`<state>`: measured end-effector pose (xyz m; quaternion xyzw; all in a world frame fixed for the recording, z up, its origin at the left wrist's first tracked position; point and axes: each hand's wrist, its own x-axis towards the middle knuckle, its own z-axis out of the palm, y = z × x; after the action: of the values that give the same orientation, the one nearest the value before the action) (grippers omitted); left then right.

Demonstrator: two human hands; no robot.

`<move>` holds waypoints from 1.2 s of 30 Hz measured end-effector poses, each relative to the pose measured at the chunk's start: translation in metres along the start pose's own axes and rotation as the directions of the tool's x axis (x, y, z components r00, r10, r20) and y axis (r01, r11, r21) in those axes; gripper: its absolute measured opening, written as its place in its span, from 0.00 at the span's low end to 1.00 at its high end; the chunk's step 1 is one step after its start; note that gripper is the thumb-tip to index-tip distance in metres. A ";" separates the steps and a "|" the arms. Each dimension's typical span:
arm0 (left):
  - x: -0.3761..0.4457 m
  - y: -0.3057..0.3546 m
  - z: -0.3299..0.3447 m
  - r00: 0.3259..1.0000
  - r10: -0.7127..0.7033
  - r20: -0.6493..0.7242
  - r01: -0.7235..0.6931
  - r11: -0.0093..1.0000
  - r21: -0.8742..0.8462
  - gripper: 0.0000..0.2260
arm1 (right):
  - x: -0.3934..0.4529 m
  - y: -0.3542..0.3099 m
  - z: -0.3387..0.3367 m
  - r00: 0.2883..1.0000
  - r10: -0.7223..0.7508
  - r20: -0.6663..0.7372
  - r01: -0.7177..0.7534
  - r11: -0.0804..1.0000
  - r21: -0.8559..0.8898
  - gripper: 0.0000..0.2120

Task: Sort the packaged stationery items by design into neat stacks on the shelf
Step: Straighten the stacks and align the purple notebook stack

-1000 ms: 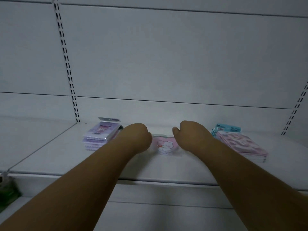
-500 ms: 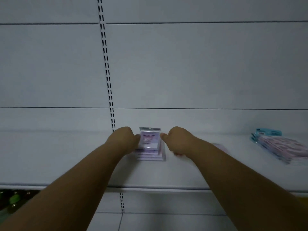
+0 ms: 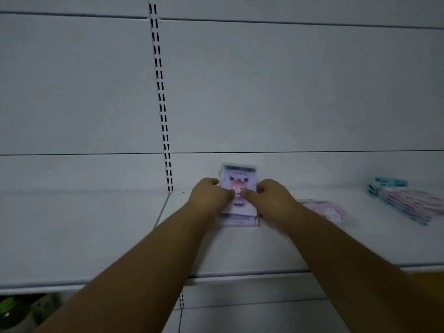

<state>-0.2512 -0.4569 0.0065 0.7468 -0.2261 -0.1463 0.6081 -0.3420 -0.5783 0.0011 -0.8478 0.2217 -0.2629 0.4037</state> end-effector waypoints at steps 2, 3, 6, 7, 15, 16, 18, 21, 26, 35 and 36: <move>-0.006 -0.001 -0.002 0.997 0.060 0.043 -0.055 0.993 -0.107 0.15 | -0.003 -0.001 -0.002 0.997 -0.065 -0.039 0.067 0.996 0.052 0.07; -0.009 -0.001 -0.003 0.996 0.075 0.055 -0.068 0.990 -0.120 0.19 | -0.006 -0.001 -0.002 0.996 -0.075 -0.042 0.078 0.995 0.065 0.10; -0.018 -0.007 -0.002 0.985 0.099 0.138 -0.069 0.975 -0.210 0.26 | -0.015 0.003 -0.004 0.990 -0.139 0.007 0.139 0.988 0.061 0.21; -0.020 -0.012 0.000 0.979 0.102 0.176 -0.056 0.967 -0.250 0.26 | -0.019 0.005 -0.004 0.984 -0.174 0.034 0.172 0.984 0.052 0.21; -0.025 -0.021 -0.012 0.934 0.222 0.280 -0.254 0.963 0.085 0.16 | -0.026 0.017 -0.004 0.982 -0.153 0.113 0.156 0.988 -0.014 0.16; -0.024 -0.020 -0.015 0.934 0.223 0.279 -0.266 0.956 0.127 0.14 | -0.025 0.016 -0.005 0.984 -0.150 0.100 0.152 0.988 -0.011 0.14; -0.021 -0.014 -0.019 0.952 0.193 0.237 -0.240 0.953 0.185 0.07 | -0.022 0.014 -0.008 0.987 -0.131 0.092 0.134 0.991 -0.018 0.09; -0.014 -0.001 -0.020 0.987 -0.011 0.159 -0.029 0.968 0.249 0.06 | -0.014 0.011 -0.011 0.992 0.017 0.129 -0.019 1.000 0.015 0.13; -0.003 0.004 -0.013 0.982 -0.117 0.149 0.023 0.855 0.519 0.12 | 0.001 0.004 -0.011 0.965 0.189 0.184 -0.144 0.962 -0.234 0.17; -0.007 -0.008 -0.017 0.981 0.118 0.155 -0.194 0.615 0.764 0.25 | -0.011 0.010 -0.025 0.993 0.016 0.119 0.042 0.882 -0.470 0.26; -0.012 -0.012 -0.022 0.971 0.160 0.175 -0.236 0.578 0.781 0.26 | -0.019 0.012 -0.028 0.990 -0.063 0.129 0.120 0.860 -0.496 0.27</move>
<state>-0.2489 -0.4298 -0.0008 0.9021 -0.3750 0.0070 0.2134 -0.3763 -0.5901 0.0013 -0.9462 0.2196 -0.1685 0.1675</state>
